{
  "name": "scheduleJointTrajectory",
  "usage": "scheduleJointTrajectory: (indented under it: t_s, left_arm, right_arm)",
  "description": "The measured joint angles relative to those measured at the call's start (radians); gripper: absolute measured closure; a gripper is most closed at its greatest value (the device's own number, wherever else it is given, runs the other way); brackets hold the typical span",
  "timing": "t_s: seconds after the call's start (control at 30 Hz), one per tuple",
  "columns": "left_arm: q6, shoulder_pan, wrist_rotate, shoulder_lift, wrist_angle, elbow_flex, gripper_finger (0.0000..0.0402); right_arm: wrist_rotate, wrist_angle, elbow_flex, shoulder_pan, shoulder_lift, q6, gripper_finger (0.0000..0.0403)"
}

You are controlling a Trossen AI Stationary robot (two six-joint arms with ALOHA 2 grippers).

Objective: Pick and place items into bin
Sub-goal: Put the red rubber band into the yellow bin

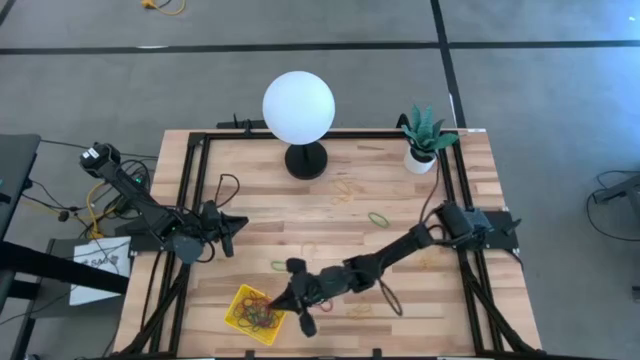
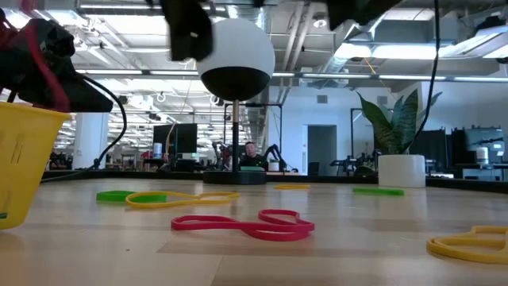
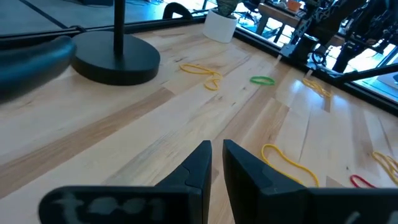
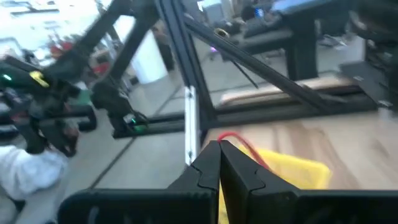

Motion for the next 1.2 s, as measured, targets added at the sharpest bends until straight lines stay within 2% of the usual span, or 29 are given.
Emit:
scheduleJointTrajectory:
  t_s: [0.13, 0.33, 0.43, 0.83, 1.1, 1.2]
  left_arm:
    - [0.000, 0.000, 0.000, 0.000, -0.004, 0.000, 0.0374]
    - [0.000, 0.000, 0.006, 0.000, -0.006, 0.000, 0.0374]
    - [0.000, 0.000, 0.024, 0.000, -0.006, 0.000, 0.0374]
    - [-0.005, -0.001, 0.044, 0.000, -0.035, 0.000, 0.0374]
    - [-0.018, 0.000, 0.044, 0.000, -0.002, 0.000, 0.0374]
    - [0.040, 0.000, 0.043, 0.000, 0.059, 0.000, 0.0374]
  right_arm:
    - [-0.019, -0.126, 0.109, -0.007, 0.054, -0.002, 0.0403]
    - [-0.014, -0.446, 0.269, -0.025, 0.132, -0.034, 0.0403]
    - [-0.011, -0.526, 0.321, -0.034, 0.172, -0.023, 0.0398]
    - [-0.011, -0.772, 0.469, -0.037, 0.177, -0.160, 0.0325]
    - [-0.011, -1.150, 0.626, -0.035, 0.177, -0.145, 0.0316]
    - [-0.009, -1.343, 0.707, -0.037, 0.179, -0.145, 0.0316]
